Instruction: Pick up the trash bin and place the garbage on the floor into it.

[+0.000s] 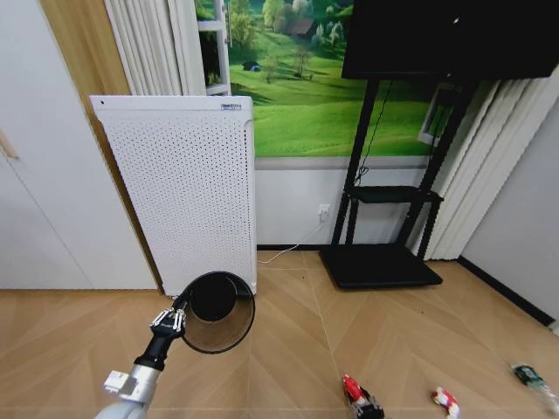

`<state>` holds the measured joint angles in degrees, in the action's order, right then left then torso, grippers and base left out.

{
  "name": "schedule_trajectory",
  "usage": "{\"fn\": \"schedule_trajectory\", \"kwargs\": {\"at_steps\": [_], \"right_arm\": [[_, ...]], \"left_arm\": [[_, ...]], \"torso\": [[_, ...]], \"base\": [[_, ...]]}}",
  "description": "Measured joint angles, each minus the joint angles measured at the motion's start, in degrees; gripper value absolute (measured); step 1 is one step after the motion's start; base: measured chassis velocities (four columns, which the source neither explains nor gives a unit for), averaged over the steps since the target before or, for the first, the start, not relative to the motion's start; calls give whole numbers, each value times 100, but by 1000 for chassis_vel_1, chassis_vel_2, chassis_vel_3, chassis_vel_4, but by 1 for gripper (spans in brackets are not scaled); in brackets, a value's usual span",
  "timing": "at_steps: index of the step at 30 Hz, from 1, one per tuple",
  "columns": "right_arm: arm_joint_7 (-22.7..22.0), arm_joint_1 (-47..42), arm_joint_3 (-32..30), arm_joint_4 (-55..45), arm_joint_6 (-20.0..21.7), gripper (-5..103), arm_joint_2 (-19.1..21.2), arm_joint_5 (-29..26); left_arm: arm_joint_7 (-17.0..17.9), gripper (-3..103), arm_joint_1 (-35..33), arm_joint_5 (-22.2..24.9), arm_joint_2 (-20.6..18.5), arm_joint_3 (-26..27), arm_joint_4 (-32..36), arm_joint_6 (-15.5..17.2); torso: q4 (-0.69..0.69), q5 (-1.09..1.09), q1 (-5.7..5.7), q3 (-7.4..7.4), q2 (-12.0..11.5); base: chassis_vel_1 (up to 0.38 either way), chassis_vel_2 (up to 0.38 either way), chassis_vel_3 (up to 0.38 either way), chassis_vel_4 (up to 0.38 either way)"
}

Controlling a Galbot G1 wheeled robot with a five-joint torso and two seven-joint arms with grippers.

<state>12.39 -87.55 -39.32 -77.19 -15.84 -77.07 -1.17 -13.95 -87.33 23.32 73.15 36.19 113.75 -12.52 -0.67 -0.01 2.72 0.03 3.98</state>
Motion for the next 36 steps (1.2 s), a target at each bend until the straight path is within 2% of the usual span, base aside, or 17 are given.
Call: {"fn": "schedule_trajectory", "kwargs": {"at_steps": [1, 3, 7, 9, 10, 11, 14, 15, 20, 24, 26, 29, 31, 36], "right_arm": [[0, 0, 0, 0, 0, 50, 0, 0], [7, -263, -131, -570, -187, 50, 44, -369], [25, -459, -182, -1261, -297, 50, 189, -692], [81, -613, -174, -1819, -359, 50, 293, -884], [81, -613, -174, -1819, -359, 50, 293, -884], [106, -773, -204, -2090, -413, 50, 296, -952], [126, -1121, -250, -2627, -503, 50, 263, -1021], [126, -1121, -250, -2627, -503, 50, 263, -1021], [318, -1535, -173, -3530, -626, 50, 171, -1033], [362, -1579, -80, -3817, -626, 50, 159, -1027], [406, -1588, 46, -4125, -596, 50, 154, -970], [423, -1599, 90, -4230, -568, 50, 153, -937], [469, -1636, 179, -4400, -519, 50, 143, -841], [539, -1694, 267, -4444, -510, 50, 82, -684]], "left_arm": [[0, 7, 0, 0, 0, 0, 0, 0], [187, 7, 254, 188, -174, -453, -221, 106], [365, 7, 411, 278, -213, -740, -490, 128], [500, 7, 528, 245, -157, -850, -782, 59], [500, 7, 528, 245, -157, -850, -782, 59], [539, 7, 663, 228, -162, -977, -949, 57], [618, 7, 1031, 245, -190, -1284, -1302, 88], [618, 7, 1031, 245, -190, -1284, -1302, 88], [708, 7, 1904, 317, -203, -2158, -1953, 162], [696, 7, 2248, 316, -152, -2566, -2258, 166], [612, 7, 2632, 293, -15, -3049, -2632, 164], [550, 7, 2786, 275, 74, -3258, -2814, 160], [432, 7, 3096, 202, 347, -3622, -3198, 105], [274, 7, 3268, 181, 596, -3982, -3347, 100]], "torso": [[0, 0, 0, 0, 0], [-4, 1, 0, 0, 0], [-5, 0, 0, 0, 0], [9, 1, 0, 0, 0], [9, 1, 0, 0, 0], [2, 0, 0, 0, 0], [-3, 1, 0, 0, 0], [-3, 1, 0, 0, 0], [-3, 2, 0, 0, 0], [-1, 1, 0, 1, 0], [-2, 2, 0, 0, 0], [-1, 1, 0, 1, 0], [-2, 1, 0, 0, 0], [-2, 1, 0, 0, 0]], "base": [[0, 0, 0, 0], [0, 0, 0, 0], [0, 0, 0, 0], [0, 0, 0, 0], [0, 0, 0, 0], [0, 0, 0, 0], [0, 0, 0, 0], [0, 0, 0, 0], [0, 0, 0, 0], [0, 0, 0, 0], [0, 0, 0, 0], [0, 0, 0, 0], [0, 0, 0, 0], [0, 0, 0, 0]]}}
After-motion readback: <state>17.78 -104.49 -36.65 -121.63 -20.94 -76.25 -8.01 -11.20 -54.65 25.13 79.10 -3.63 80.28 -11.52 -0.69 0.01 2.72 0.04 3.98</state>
